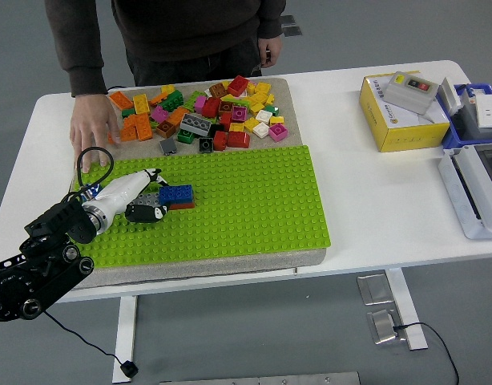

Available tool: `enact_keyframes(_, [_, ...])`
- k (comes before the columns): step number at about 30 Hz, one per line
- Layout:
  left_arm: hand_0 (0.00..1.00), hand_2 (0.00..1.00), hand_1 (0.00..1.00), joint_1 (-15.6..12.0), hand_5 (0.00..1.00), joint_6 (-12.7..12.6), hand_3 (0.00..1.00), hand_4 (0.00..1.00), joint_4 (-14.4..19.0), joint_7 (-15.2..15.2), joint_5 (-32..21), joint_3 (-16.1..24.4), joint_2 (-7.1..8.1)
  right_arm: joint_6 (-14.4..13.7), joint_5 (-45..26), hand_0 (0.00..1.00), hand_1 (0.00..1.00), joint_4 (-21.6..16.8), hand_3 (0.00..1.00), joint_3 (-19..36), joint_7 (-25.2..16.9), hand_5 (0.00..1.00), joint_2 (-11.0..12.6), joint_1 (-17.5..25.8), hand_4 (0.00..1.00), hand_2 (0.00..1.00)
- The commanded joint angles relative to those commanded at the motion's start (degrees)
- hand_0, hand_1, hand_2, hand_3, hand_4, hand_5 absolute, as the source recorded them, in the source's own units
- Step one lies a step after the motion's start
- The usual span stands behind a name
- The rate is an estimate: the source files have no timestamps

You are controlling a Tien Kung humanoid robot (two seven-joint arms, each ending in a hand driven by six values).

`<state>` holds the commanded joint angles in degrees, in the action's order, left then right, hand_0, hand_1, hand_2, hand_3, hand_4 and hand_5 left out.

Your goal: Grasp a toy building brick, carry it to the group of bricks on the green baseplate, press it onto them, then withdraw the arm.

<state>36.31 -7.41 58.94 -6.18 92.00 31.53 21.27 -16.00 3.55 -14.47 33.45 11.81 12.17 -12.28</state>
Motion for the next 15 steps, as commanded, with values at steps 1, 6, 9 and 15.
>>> enact_keyframes(1, [0.998, 0.998, 0.998, 0.0, 0.297, 0.1, 0.63, 0.544, 0.0, 0.0, 0.0, 0.0, 0.02, 0.0, 0.0, 0.658, 0.605, 0.0, 0.68, 0.0, 0.0, 0.998, 0.0, 0.0, 0.496, 0.681])
enact_keyframes(6, [0.998, 0.998, 0.998, 0.1, 0.297, 0.3, 0.74, 0.558, 0.0, -0.1, 0.1, 0.0, 0.08, 0.0, -0.4, 0.658, 0.594, 0.0, 0.681, -0.3, -0.3, 0.998, 0.0, 0.0, 0.497, 0.68])
enact_keyframes(9, [0.998, 0.998, 0.998, 0.2, 0.297, 0.5, 0.74, 0.558, 0.0, -0.2, 0.1, 0.0, 0.13, 0.0, -0.6, 0.658, 0.594, 0.0, 0.681, -0.4, -0.4, 0.998, 0.0, 0.0, 0.497, 0.68])
enact_keyframes(15, [0.998, 0.998, 0.998, 0.4, 0.299, 0.7, 0.8, 0.568, 0.1, -0.2, 0.3, 0.0, 0.25, 0.0, -0.7, 0.659, 0.589, 0.1, 0.68, -0.5, -0.6, 0.998, 0.0, -0.1, 0.497, 0.681])
